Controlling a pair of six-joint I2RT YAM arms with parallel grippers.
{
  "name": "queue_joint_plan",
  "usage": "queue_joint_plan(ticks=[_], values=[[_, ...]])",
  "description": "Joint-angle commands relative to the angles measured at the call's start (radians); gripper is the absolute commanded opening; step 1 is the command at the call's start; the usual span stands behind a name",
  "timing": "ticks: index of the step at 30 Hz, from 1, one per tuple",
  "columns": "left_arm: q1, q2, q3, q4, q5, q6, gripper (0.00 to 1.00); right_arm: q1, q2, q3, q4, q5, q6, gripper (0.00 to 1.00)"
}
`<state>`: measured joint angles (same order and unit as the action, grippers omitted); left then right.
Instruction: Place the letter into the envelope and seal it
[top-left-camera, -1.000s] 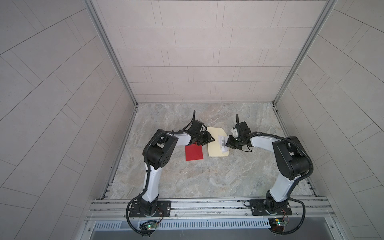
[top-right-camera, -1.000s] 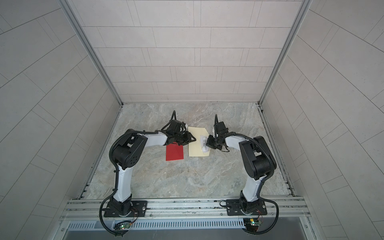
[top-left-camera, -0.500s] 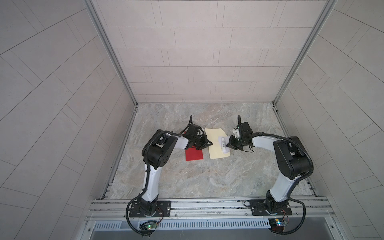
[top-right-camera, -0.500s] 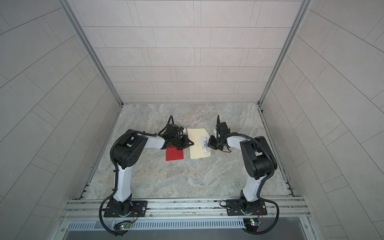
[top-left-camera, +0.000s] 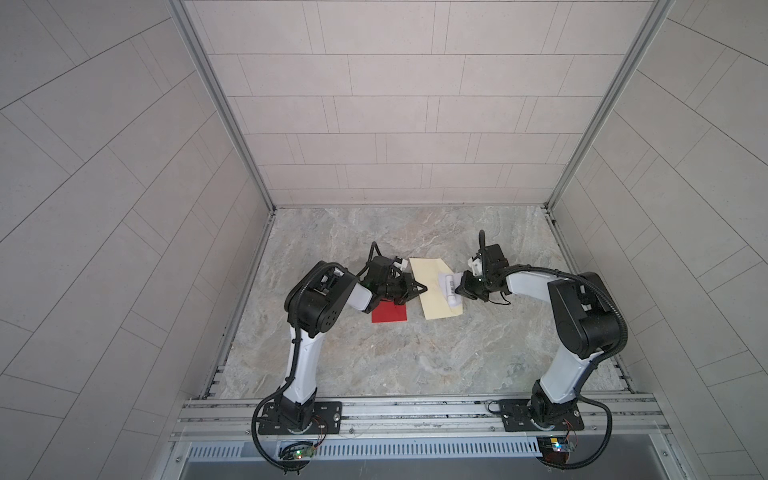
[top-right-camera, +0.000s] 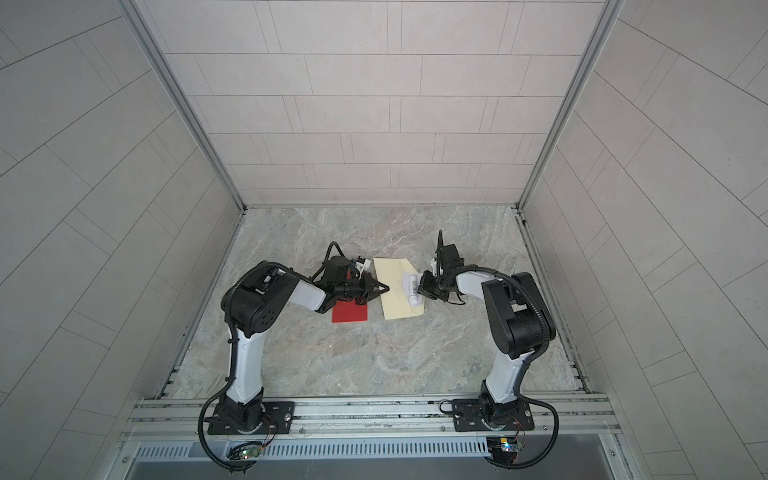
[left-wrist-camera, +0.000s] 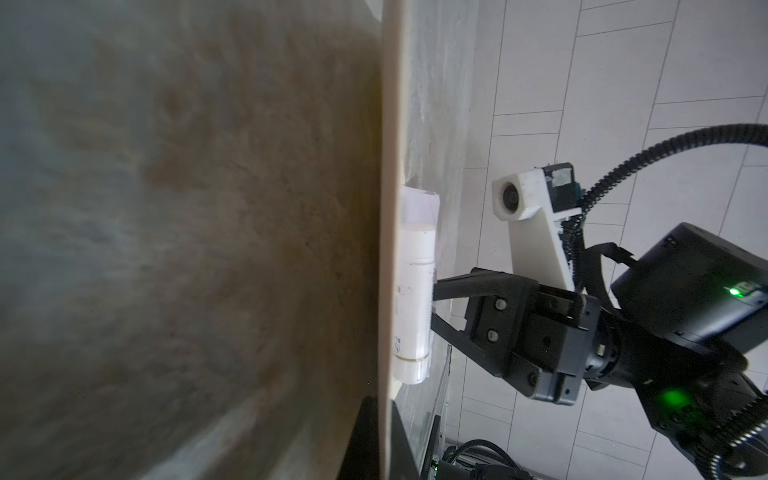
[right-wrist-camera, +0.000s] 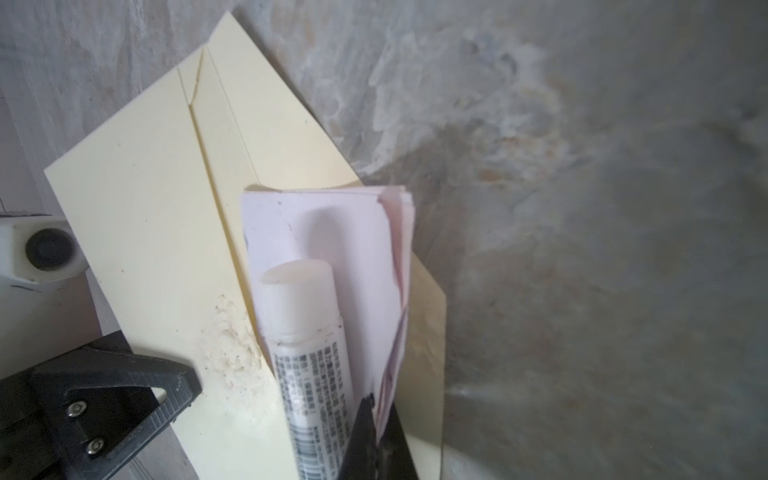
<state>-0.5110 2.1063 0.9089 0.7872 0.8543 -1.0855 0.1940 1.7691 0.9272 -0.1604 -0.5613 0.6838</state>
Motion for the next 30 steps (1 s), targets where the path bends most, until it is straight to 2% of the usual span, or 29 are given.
queue_joint_plan(ticks=[1, 9, 17, 20, 24, 27, 30], values=[[-0.004, -0.004, -0.014, 0.114, 0.058, -0.015, 0.0, -0.005, -0.024, -0.012, 0.008, -0.012, -0.006, 0.0], [-0.01, 0.011, -0.008, 0.145, 0.076, -0.007, 0.0, -0.003, -0.037, -0.02, 0.059, -0.105, -0.012, 0.0], [-0.014, 0.014, 0.007, 0.066, 0.086, 0.045, 0.0, 0.004, -0.062, -0.011, 0.074, -0.206, -0.049, 0.0], [-0.014, 0.018, 0.017, 0.023, 0.089, 0.067, 0.0, 0.009, -0.056, 0.02, 0.01, -0.201, -0.097, 0.0], [-0.017, 0.032, 0.034, -0.039, 0.077, 0.094, 0.0, 0.024, -0.021, 0.061, -0.061, -0.135, -0.124, 0.0], [-0.019, 0.044, 0.053, -0.127, 0.039, 0.126, 0.0, 0.025, -0.021, 0.071, -0.101, -0.022, -0.104, 0.26], [-0.02, 0.051, 0.081, -0.254, -0.017, 0.186, 0.0, 0.024, -0.04, 0.071, -0.134, 0.089, -0.095, 0.41]])
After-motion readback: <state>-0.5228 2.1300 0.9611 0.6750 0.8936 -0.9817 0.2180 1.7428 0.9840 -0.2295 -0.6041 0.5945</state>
